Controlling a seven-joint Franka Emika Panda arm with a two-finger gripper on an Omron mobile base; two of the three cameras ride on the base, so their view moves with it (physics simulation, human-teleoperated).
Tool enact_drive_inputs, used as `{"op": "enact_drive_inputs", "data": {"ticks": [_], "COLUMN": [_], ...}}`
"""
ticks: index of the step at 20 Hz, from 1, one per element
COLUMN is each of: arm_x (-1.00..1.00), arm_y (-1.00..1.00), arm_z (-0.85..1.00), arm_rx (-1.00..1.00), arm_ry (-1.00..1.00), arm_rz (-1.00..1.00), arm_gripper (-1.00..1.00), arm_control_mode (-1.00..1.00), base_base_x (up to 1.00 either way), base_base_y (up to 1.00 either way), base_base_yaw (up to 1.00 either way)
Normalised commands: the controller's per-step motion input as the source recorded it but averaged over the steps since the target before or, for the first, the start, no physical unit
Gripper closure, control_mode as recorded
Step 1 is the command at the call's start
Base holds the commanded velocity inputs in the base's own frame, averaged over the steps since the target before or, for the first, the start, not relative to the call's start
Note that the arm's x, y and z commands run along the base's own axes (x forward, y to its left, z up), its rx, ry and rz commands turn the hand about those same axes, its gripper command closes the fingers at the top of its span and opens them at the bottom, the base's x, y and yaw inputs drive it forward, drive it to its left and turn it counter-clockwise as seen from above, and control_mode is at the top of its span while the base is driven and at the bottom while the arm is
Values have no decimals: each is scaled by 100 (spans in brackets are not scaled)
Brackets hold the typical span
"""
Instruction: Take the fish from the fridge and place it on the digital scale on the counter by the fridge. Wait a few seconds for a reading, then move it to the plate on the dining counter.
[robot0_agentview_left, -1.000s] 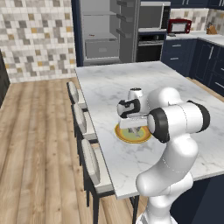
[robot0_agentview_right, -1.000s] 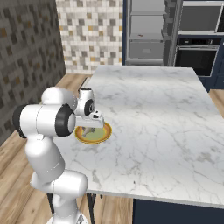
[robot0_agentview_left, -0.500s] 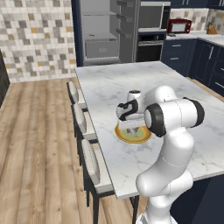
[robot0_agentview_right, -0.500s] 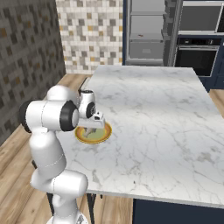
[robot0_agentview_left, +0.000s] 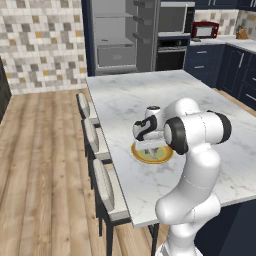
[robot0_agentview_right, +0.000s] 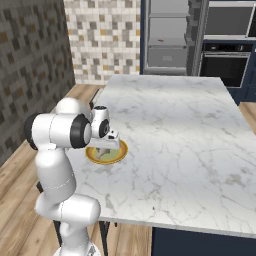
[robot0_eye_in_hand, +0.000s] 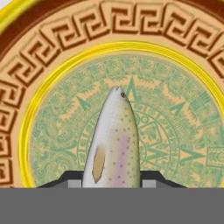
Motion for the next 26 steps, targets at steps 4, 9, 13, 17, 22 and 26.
{"op": "enact_drive_inputs", "data": {"ticks": [4, 9, 13, 17, 22, 26], "arm_x": [6, 1, 0, -10, -71, -92], "arm_y": [0, 0, 0, 0, 0, 0], "arm_z": [0, 3, 32, 57, 72, 83], "arm_rx": [0, 0, 0, 0, 0, 0], "arm_ry": [0, 0, 0, -1, -8, -17], "arm_rz": [0, 0, 0, 0, 0, 0], "arm_gripper": [100, -100, -100, -100, -100, -100], "arm_control_mode": [-100, -100, -100, -100, -100, -100], "base_base_x": [0, 0, 0, 0, 0, 0], "base_base_y": [0, 0, 0, 0, 0, 0], "base_base_yaw": [0, 0, 0, 0, 0, 0]}}
